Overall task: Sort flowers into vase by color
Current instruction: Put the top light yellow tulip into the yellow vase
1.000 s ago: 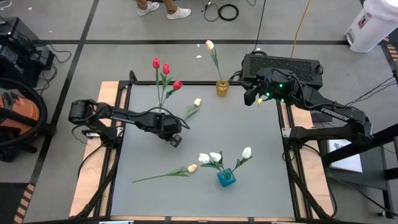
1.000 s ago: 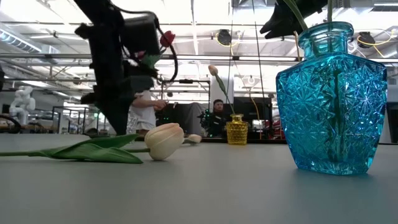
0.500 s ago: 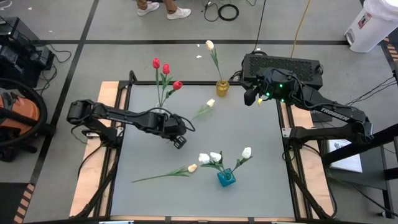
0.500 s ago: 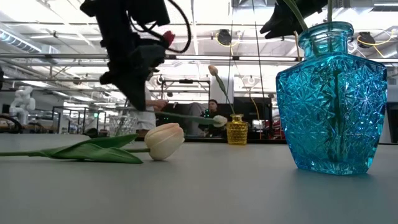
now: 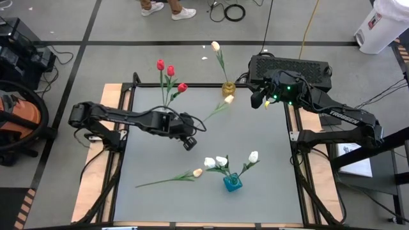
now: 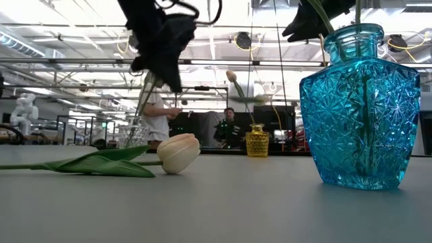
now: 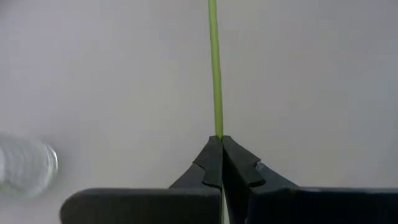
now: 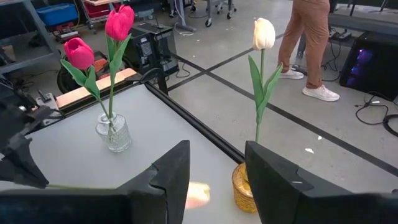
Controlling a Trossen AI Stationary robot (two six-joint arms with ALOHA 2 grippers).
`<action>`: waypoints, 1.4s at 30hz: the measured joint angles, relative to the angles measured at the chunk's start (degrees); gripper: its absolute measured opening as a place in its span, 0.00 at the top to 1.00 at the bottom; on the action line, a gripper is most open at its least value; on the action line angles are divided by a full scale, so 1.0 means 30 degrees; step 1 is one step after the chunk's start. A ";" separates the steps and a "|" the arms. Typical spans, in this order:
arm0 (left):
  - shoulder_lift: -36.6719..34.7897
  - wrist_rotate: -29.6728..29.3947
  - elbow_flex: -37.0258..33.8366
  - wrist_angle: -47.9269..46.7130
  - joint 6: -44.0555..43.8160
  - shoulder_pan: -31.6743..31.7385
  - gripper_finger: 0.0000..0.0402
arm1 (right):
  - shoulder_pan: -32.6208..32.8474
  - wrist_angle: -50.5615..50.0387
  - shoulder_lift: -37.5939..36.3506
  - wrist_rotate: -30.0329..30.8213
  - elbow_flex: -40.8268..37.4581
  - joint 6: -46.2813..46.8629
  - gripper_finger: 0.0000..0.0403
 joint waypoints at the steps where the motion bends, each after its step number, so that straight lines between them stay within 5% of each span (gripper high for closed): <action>1: -0.0038 -0.0135 0.0248 0.0049 0.0318 0.0000 1.00 | 0.0006 0.0000 0.0000 -0.0007 0.0000 0.0000 0.64; 11: -0.0678 -0.2049 0.2456 -0.0024 0.1579 0.0007 1.00 | 0.0000 0.0453 -0.0031 -0.0235 0.0000 0.0987 0.64; 24: -0.0890 -0.3228 0.4242 0.0025 0.2605 0.0050 1.00 | 0.0036 0.3653 -0.0117 -0.3991 0.0000 0.3075 0.64; 42: -0.0899 -0.4679 0.6469 0.0066 0.4632 0.0444 1.00 | 0.0259 0.4605 -0.1239 -0.4087 0.0000 0.8252 0.64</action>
